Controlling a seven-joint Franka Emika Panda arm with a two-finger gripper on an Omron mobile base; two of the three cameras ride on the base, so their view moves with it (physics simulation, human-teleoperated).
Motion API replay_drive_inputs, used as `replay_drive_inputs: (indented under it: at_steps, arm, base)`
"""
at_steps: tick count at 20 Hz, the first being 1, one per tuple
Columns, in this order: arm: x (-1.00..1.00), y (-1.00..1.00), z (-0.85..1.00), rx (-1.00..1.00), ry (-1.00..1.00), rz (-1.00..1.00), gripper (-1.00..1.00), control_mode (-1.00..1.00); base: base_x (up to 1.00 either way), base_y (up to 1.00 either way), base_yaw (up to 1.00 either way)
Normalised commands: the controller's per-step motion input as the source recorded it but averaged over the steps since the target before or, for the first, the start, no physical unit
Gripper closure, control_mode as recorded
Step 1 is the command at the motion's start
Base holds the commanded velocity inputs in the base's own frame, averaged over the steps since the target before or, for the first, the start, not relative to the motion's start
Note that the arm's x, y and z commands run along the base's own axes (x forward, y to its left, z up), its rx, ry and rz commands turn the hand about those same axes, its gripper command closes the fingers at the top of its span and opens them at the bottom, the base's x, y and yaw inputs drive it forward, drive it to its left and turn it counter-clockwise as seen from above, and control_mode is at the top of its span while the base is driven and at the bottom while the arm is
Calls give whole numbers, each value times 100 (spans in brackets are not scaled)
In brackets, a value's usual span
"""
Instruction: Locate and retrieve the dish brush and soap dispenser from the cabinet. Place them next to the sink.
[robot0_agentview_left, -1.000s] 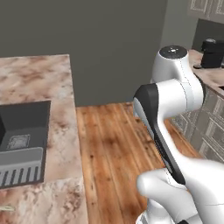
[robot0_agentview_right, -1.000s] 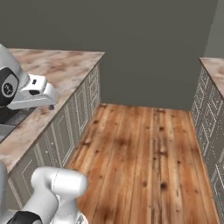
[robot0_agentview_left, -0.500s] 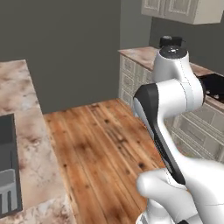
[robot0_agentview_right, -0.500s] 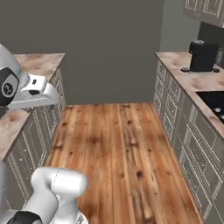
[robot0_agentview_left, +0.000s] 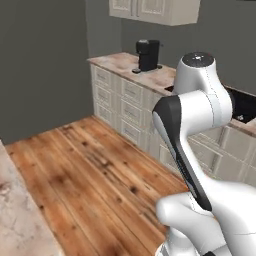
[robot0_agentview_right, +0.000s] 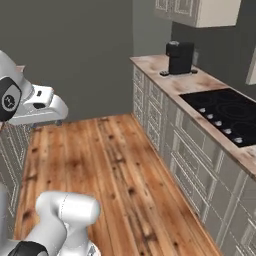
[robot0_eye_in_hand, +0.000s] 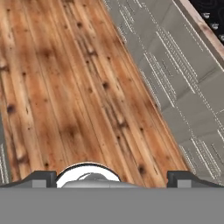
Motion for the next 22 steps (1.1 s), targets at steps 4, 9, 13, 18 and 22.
replay_drive_inputs:
  at_steps: [4,9,13,18,22]
  arm:
    - [0,0,0,0,0,0,-100,100]
    - [0,0,0,0,0,0,-100,100]
    - [0,0,0,0,0,0,-100,100]
    - [0,0,0,0,0,0,-100,100]
    - [0,0,0,0,0,0,-100,100]
  base:
    - [-6,-5,-43]
    - [-5,-7,-43]
    - [-4,-15,-42]
    - [3,-2,-43]
    - [0,0,-47]
